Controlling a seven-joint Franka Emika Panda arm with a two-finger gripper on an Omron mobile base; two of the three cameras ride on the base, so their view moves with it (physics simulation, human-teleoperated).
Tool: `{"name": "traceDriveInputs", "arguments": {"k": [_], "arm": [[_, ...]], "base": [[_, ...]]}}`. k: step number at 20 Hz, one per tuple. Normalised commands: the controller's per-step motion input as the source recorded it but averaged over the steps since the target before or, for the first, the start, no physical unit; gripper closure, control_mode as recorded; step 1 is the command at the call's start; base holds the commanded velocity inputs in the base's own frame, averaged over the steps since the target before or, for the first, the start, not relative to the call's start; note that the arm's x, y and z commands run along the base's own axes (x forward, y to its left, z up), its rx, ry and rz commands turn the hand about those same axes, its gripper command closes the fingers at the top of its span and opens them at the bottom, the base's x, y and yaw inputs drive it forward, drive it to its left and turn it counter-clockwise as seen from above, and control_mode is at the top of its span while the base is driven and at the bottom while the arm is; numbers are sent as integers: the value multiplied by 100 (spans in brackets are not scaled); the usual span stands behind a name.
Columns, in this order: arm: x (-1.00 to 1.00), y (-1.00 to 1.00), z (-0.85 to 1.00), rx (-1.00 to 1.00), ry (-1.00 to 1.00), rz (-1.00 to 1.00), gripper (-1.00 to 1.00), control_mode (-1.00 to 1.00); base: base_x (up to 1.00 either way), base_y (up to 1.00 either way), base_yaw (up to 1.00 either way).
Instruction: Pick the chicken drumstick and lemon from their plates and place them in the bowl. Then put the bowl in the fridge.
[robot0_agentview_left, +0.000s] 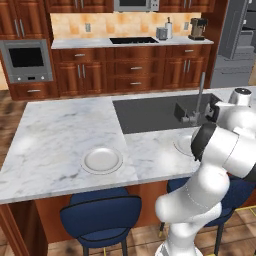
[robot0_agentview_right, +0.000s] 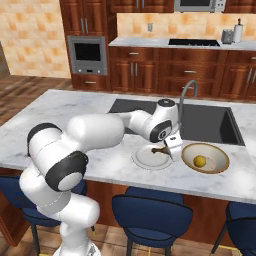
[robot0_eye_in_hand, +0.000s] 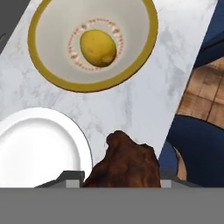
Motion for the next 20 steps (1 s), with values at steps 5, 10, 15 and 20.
{"name": "traceDriveInputs", "arguments": {"k": [5, 10, 15, 20], "arm": [[20, -67, 2, 0, 0, -14, 100, -100], [35, -62, 1, 0, 0, -9, 100, -100], [40, -54, -3, 0, 5, -11, 100, -100], [37, -50, -13, 0, 13, -10, 100, -100]], "base": [[0, 0, 0], [0, 0, 0], [0, 0, 0], [0, 0, 0]]}}
